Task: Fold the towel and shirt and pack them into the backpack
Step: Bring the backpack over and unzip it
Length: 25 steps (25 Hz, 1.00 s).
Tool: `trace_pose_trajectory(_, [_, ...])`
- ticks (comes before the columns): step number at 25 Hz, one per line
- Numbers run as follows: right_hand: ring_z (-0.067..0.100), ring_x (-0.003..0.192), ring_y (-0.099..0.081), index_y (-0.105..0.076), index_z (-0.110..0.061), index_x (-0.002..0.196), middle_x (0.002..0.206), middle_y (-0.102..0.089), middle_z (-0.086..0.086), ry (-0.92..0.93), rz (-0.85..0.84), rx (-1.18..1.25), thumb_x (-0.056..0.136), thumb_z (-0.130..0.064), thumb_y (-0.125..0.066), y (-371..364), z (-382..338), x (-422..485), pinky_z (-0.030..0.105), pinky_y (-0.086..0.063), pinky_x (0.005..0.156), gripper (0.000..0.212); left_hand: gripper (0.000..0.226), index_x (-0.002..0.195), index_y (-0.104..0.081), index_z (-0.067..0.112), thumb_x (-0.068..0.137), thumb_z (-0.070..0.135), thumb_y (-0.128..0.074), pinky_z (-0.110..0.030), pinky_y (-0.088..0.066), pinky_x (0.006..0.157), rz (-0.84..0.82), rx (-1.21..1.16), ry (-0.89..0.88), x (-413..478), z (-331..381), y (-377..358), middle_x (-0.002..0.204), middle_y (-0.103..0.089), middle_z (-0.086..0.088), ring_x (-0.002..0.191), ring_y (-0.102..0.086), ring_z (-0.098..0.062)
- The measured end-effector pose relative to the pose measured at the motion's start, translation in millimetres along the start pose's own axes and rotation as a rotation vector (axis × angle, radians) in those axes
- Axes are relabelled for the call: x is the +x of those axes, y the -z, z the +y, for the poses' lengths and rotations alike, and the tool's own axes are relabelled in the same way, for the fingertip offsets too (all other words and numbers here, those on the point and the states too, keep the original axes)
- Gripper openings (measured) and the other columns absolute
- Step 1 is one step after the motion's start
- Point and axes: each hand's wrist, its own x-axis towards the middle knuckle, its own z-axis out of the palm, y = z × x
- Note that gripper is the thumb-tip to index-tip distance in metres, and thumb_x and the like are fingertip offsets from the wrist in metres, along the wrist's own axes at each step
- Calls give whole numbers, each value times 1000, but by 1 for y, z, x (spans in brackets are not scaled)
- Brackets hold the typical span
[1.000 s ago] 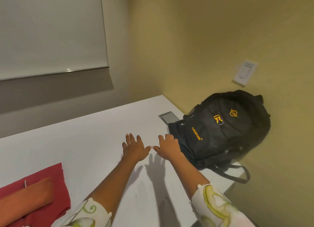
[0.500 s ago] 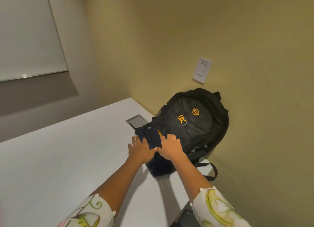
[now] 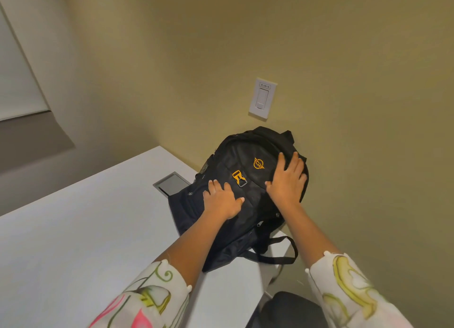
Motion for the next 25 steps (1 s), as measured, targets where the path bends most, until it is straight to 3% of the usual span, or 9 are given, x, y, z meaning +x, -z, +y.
trace_pose_trajectory(4, [34, 138, -29, -19, -12, 150, 149, -31, 17, -157, -64, 138, 71, -44, -82, -2, 25, 34, 50, -35, 103, 106, 77, 153, -16, 12, 96, 61, -33, -53, -15, 116, 0, -1, -31, 13, 7, 4, 161, -6, -19, 149, 1, -37])
trace_pose_trajectory(9, [39, 133, -36, -18, -14, 150, 147, -33, 19, -289, -165, 343, 69, -45, -84, -12, 39, 61, 52, -36, 104, 109, 76, 154, -15, 13, 97, 60, -34, -52, -16, 116, -11, 24, -34, 17, -5, 6, 162, -7, -18, 149, -2, -36])
trace_pose_trajectory(13, [39, 130, -36, -41, -18, 141, 138, -38, 21, -281, -229, 244, 78, -56, -71, -7, 47, 77, 48, -35, 103, 80, 75, 153, -15, 12, 97, 59, -33, -53, -17, 116, -19, 29, -15, 17, -22, 6, 161, -10, -19, 149, -4, -37])
trace_pose_trajectory(16, [40, 129, -35, -47, -16, 136, 137, -36, 21, -280, -274, 277, 89, -52, -59, -8, 48, 84, 48, -33, 105, 60, 74, 153, -17, 13, 97, 59, -34, -53, -18, 116, -6, 16, -4, 17, -29, 11, 161, -12, -18, 148, -6, -37])
trace_pose_trajectory(21, [43, 112, -53, -49, -16, 129, 132, -39, 20, -254, -296, 340, 90, -53, -58, 3, 33, 79, 48, -43, 99, 55, 74, 151, -22, 13, 96, 61, -35, -54, -19, 115, 25, 22, -11, 18, -38, 24, 159, -17, -18, 147, -11, -37])
trace_pose_trajectory(25, [39, 110, -56, -56, -16, 122, 123, -54, 18, -177, -305, 338, 85, -58, -60, 27, 16, 76, 40, -46, 86, 56, 83, 151, -21, 14, 91, 68, -38, -54, -18, 115, 26, 6, -51, 15, -30, 27, 159, -17, -17, 147, -12, -36])
